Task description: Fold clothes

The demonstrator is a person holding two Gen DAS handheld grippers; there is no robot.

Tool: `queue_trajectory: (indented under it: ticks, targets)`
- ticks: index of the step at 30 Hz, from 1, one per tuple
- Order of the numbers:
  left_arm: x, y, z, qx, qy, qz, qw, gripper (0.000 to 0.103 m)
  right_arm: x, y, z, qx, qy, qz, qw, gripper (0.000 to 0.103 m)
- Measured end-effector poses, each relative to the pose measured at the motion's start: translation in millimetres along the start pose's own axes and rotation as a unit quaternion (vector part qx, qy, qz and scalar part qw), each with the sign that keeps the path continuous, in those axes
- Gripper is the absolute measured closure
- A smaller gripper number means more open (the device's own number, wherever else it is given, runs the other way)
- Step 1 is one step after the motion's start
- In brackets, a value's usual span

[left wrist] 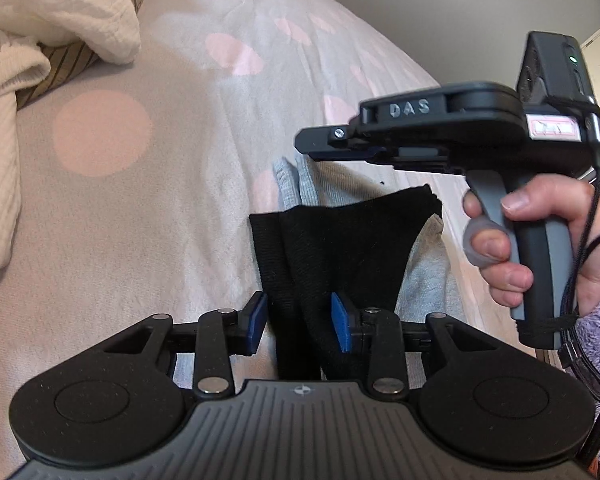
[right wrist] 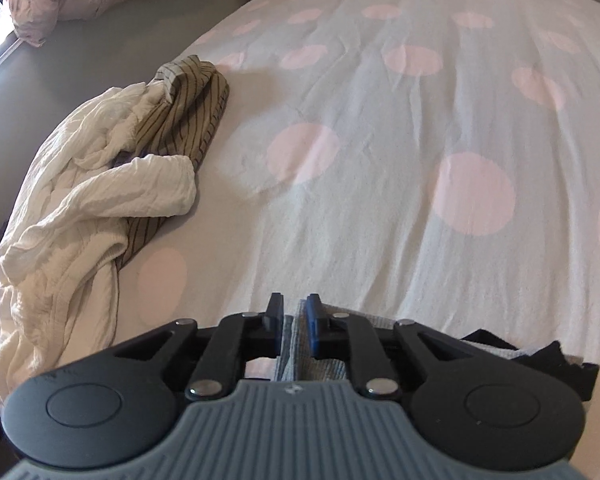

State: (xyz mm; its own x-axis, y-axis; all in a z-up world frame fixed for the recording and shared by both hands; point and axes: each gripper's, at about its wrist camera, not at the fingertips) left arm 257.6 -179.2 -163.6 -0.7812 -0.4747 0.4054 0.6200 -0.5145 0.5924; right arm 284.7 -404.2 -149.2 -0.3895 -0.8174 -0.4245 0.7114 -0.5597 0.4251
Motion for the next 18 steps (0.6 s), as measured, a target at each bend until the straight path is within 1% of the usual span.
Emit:
queue_trajectory:
  ticks: [2, 3, 5, 7, 9, 13, 16, 18]
  targets:
    - [2, 2, 6, 0.022, 0.007, -0.005, 0.9997, 0.07, -1, -3, 7, -0.002, -0.005, 0.021, 1.0, 0.088]
    - [2, 3, 8, 0.029, 0.008, -0.005, 0.9995, 0.064, 0, -5, 10, -0.005, -0.007, 0.029, 1.0, 0.091]
    - [3, 3, 8, 0.037, 0.011, -0.006, 0.9992, 0.057, 1, -7, 13, -0.013, -0.013, 0.034, 0.999, 0.092]
    - [4, 4, 6, 0.034, 0.014, -0.008, 0.9993, 0.057, 3, -10, 14, -0.022, -0.023, 0.041, 0.999, 0.092]
    - [5, 5, 2, 0.027, 0.016, -0.01, 0.9994, 0.057, 3, -13, 11, -0.033, -0.04, 0.05, 0.997, 0.097]
    - [4, 3, 2, 0.026, 0.015, -0.005, 0.9995, 0.057, -3, -22, -3, -0.057, -0.067, 0.081, 0.993, 0.097]
    - [0, 3, 0, 0.023, 0.016, 0.004, 0.9996, 0.057, -17, -31, -9, -0.064, -0.059, 0.114, 0.99, 0.097]
    - [0, 3, 0, 0.022, 0.015, 0.006, 0.9996, 0.057, -24, -31, -9, -0.061, -0.036, 0.114, 0.991, 0.098]
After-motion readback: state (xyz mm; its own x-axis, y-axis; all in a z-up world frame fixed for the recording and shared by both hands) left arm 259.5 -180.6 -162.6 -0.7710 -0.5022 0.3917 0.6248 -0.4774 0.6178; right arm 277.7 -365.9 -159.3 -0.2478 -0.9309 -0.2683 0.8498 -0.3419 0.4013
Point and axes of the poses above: each gripper's, at about its wrist camera, not at the fingertips, and z roughly against the way its jaws point, x to its right, y to its top, and after that the axes turned 15 degrees about -z, right-handed
